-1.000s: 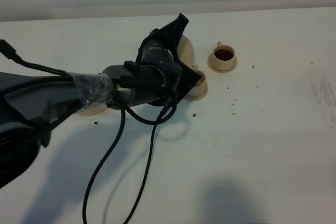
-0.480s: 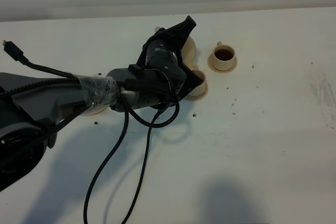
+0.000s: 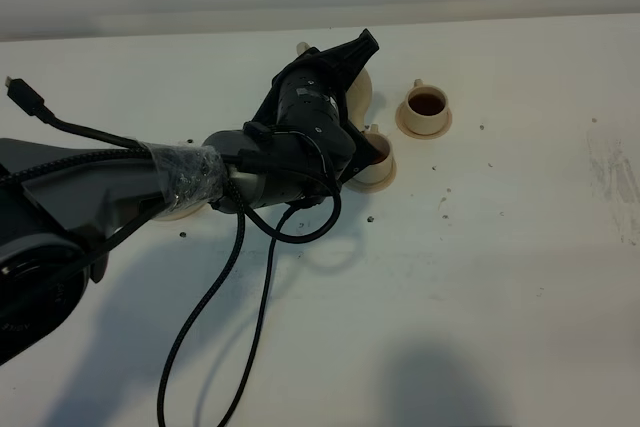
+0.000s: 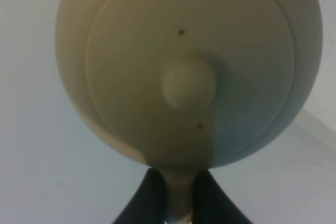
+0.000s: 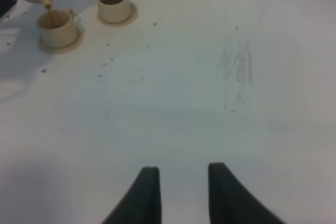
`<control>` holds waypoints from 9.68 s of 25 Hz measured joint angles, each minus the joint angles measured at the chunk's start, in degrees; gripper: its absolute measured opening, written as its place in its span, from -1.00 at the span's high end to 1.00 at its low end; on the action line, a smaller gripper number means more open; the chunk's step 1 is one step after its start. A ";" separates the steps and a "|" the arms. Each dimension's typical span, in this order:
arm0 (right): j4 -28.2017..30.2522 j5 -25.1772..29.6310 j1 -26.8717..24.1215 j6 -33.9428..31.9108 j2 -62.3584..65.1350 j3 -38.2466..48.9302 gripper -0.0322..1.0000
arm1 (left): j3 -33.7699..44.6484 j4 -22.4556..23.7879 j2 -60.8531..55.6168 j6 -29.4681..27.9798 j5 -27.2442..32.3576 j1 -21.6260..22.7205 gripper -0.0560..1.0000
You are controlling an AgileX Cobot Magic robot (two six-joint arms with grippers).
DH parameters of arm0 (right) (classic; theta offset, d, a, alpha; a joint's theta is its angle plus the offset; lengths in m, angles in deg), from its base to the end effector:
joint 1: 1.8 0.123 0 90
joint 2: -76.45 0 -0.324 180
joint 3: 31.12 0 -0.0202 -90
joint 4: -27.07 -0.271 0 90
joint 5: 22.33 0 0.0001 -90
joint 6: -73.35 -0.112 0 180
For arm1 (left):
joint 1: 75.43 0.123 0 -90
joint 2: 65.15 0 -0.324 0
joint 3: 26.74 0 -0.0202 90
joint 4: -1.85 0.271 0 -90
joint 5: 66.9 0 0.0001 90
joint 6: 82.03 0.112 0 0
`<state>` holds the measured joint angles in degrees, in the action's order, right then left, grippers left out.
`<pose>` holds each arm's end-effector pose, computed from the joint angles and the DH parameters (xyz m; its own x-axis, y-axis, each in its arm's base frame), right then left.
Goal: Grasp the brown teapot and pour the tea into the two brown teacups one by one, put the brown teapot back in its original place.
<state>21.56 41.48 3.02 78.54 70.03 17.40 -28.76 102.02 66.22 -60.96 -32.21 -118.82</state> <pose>-0.0146 0.0085 0.2779 -0.4695 -0.0876 -0.8786 -0.1818 0.9833 -0.0009 0.4173 -0.3080 0.1603 0.4022 0.5717 0.7151 0.2011 -0.8172 0.5402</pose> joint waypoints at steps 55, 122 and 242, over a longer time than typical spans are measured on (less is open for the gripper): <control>0.00 0.00 0.00 0.00 0.00 0.00 0.51 | -1.30 0.11 1.13 0.19 -1.19 0.00 0.72; 0.00 0.00 0.00 0.00 0.00 0.00 0.51 | -1.40 -93.81 -10.29 8.33 17.07 8.58 0.72; 0.00 0.00 0.00 0.00 0.00 0.00 0.51 | 50.66 -105.40 -105.62 -16.47 26.42 44.76 -0.25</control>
<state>21.56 41.48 3.02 78.54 70.03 17.40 21.89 -3.38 -39.40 -77.44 -5.79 -74.07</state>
